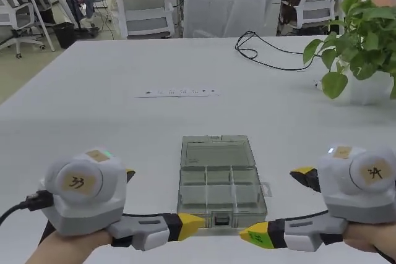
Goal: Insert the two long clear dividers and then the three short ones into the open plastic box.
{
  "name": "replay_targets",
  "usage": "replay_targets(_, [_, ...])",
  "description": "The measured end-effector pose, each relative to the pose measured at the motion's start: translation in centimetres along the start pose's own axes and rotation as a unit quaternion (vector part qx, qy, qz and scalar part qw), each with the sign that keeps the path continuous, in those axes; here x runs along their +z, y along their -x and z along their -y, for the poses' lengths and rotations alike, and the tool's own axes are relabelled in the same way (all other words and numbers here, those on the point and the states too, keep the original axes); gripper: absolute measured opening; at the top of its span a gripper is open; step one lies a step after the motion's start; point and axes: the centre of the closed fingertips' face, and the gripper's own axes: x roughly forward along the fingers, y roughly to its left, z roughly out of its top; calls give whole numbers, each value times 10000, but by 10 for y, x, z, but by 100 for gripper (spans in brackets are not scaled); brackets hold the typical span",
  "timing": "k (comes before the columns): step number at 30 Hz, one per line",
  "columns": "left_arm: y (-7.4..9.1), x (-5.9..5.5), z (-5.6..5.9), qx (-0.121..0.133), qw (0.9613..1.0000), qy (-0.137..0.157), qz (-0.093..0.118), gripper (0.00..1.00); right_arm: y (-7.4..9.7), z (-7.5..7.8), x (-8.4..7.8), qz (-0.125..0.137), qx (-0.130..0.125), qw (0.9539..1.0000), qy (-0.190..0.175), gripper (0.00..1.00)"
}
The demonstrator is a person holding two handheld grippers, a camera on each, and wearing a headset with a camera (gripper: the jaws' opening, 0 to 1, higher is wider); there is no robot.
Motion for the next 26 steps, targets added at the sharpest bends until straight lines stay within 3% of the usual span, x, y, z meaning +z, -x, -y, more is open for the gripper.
replay_targets(10, [5,-3,-8,154,9998,137,15,95,-4,0,-3,-53,-12,10000,13,100])
replay_targets(26, [-2,0,-7,133,9999,92,9,93,-1,8,0,9,-97,9999,-95,100])
